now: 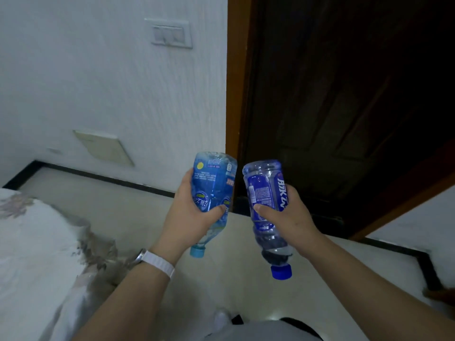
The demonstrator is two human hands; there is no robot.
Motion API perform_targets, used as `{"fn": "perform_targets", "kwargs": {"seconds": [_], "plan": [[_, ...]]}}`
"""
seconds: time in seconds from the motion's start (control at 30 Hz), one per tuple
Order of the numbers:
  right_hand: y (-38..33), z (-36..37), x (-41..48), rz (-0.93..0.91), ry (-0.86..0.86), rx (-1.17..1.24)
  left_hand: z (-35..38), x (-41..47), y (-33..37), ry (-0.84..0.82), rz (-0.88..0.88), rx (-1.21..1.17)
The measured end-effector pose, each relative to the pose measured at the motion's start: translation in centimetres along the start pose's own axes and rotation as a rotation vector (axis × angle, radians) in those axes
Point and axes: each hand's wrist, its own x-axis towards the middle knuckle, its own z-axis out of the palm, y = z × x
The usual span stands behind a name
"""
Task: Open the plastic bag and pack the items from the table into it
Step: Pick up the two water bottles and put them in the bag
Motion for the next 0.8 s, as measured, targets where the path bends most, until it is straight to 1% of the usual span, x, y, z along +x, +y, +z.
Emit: {"fn": "perform_targets", "kwargs": {"seconds": [0.1,0.23,0.47,0.6,0.7,0.8], "plan": [[-1.0,1.7,3.3,0.000,-0.056,-0.032,-0.8,2.5,-0.9,0.036,-0.021,-0.014],[-2.1,3.6,9.1,-0.011,-0.133,-0.026,-1.8,6.2,-2.7,0.105,-0.114,-0.041],[-4.4,7.4,21.7,-0.045,-0.282,0.028,-3.4,15.2,-3.1,0.250,-0.214,0.106],[-8.1,9.5,28.8,-0.095,-0.383,0.043,-4.6,20.0,-1.9,0.365,-0.266,0.183],[-10.3,11.3,32.5,-0.138,-0.461,0.022,-5.7,22.3,-1.7,0.453,-0.298,0.216],[-11.6,13.1,34.8,-0.167,-0.547,-0.012,-6.9,23.4,-2.3,0.504,-0.346,0.209]]}}
